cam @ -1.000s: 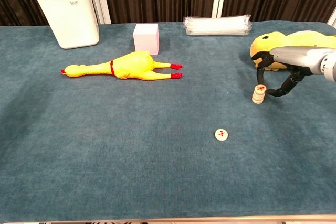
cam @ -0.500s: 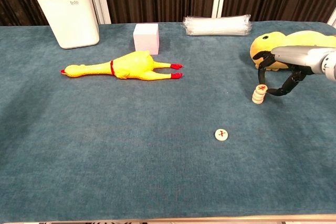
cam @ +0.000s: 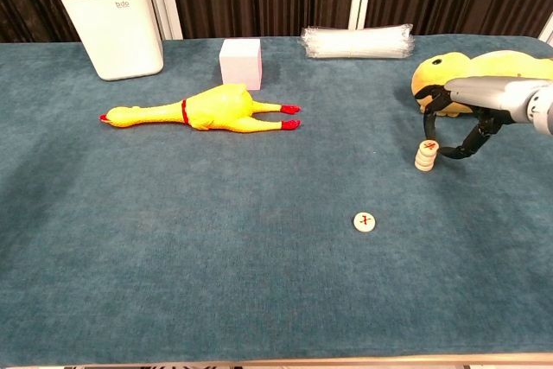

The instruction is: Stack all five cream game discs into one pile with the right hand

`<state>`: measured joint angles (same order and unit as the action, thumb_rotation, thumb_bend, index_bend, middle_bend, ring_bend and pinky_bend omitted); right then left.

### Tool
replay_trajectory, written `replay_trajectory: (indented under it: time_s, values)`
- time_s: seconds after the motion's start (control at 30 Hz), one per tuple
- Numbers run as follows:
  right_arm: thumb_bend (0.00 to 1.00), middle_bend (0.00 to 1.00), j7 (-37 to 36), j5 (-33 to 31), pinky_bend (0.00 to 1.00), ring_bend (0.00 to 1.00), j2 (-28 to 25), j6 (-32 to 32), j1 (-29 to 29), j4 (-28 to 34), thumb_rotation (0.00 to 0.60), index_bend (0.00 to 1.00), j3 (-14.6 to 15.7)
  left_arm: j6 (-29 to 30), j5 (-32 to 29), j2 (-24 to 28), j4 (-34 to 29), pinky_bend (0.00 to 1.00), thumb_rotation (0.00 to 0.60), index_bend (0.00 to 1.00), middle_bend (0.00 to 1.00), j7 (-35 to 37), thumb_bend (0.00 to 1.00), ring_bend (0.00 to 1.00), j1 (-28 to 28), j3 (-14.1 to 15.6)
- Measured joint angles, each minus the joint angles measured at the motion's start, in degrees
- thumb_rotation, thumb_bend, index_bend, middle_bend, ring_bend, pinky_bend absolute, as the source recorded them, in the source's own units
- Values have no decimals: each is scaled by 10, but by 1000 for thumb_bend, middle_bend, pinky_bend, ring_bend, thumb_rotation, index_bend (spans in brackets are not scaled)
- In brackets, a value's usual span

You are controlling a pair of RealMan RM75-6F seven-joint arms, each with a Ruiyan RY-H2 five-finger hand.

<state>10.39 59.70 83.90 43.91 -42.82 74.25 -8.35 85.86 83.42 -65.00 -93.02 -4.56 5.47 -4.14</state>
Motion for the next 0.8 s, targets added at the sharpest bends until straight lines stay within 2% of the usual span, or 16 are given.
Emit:
replay_trajectory:
  time_s: [0.57, 0.8]
  values:
    - [474, 0, -2, -4, 86, 0, -5, 0, 1, 2, 600, 472, -3, -1, -1, 0, 0, 65, 600, 49, 0, -1, 169, 0, 0, 0]
    - [473, 0, -4, 0, 87, 0, -17, 6, 1, 17, 600, 436, -8, -2, -2, -1, 0, 63, 600, 49, 0, -1, 169, 0, 1, 0]
